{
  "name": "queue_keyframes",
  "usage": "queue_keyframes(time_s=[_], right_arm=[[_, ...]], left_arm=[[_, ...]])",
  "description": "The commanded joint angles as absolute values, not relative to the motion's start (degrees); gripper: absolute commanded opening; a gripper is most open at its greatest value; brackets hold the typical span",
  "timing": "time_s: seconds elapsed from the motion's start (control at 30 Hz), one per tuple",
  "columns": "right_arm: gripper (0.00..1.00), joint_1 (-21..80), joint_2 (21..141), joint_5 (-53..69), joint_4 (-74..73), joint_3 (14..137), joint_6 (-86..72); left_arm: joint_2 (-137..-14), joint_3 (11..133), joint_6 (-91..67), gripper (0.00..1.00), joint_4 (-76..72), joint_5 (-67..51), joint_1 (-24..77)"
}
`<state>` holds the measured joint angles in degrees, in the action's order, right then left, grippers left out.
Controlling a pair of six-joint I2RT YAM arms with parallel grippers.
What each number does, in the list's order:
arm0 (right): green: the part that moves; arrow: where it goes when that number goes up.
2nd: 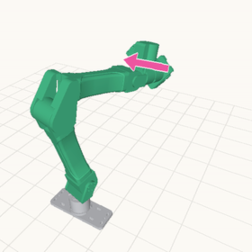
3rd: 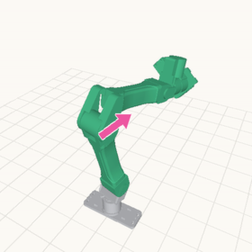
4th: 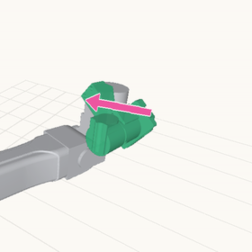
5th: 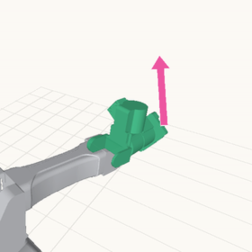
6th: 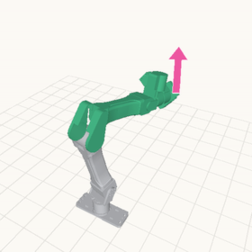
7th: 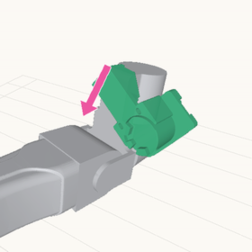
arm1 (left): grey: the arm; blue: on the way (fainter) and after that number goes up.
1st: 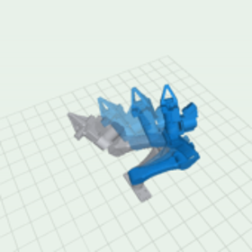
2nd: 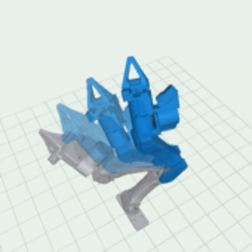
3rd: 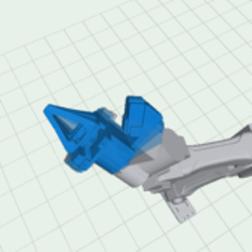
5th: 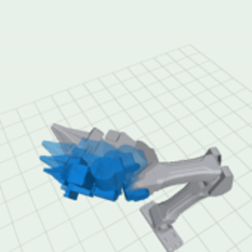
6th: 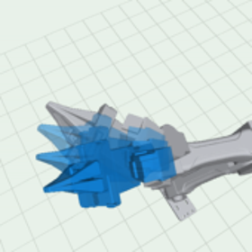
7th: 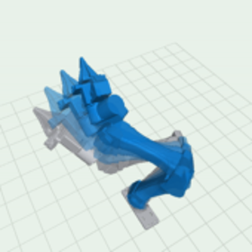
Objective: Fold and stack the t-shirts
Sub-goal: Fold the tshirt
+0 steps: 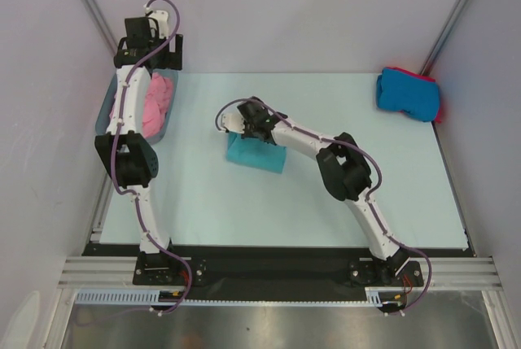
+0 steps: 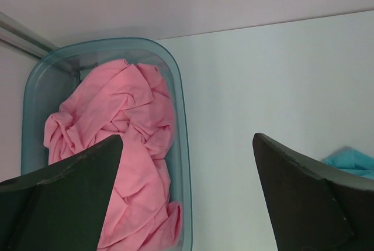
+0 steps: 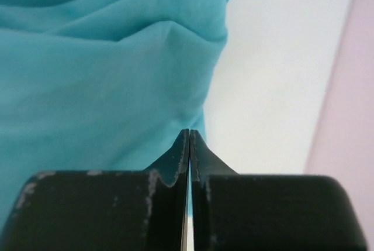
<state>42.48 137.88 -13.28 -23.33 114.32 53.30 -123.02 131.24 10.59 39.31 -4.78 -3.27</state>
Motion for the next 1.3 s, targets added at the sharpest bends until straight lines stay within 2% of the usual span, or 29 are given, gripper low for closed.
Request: queue_keyframes(time_s=[0.0,0.1,0.23,0.37,0.53,0.67,0.9,0.97,1.07,1.27], right_arm=[[0.0,45.0,128.2,-16.8,-17.8,112.3,59.5],[0.0,46.6,126.7,-17.6,-18.5,111.3,61.8],[0.0,47.2,129.1,-21.1,-8.5,107.8,67.8],[0.0,46.3,136.0,-25.0,4.5,105.2,75.4],[0.0,45.1,147.6,-25.5,16.2,108.0,83.4],[0.0,44.8,153.4,-24.2,13.6,113.1,84.5],[0.0,45.9,154.9,-23.7,9.6,115.3,81.0],[0.0,45.6,154.7,-24.7,8.2,119.2,79.5],[0.0,44.8,151.6,-24.9,4.4,123.2,75.8],[0.02,43.1,141.7,-23.2,-5.3,123.1,68.5]], left_arm=[[-119.4,132.0,10.5,1.0,36.6,-3.2,-4.4],[-118.7,131.8,9.9,1.0,36.6,-4.0,-5.4],[-118.0,130.5,9.5,1.0,36.6,-4.1,-6.2],[-117.2,128.8,9.1,1.0,36.5,-3.6,-6.8],[-113.6,124.4,8.6,1.0,33.3,-4.8,-8.0],[-111.6,120.8,8.1,1.0,31.5,-5.8,-8.5],[-110.8,120.1,6.8,1.0,31.0,-6.9,-9.1],[-111.0,120.2,6.8,1.0,30.8,-7.1,-9.1],[-111.3,120.2,7.1,1.0,30.7,-7.8,-9.1],[-110.9,117.3,11.9,1.0,30.5,-10.4,-7.8]])
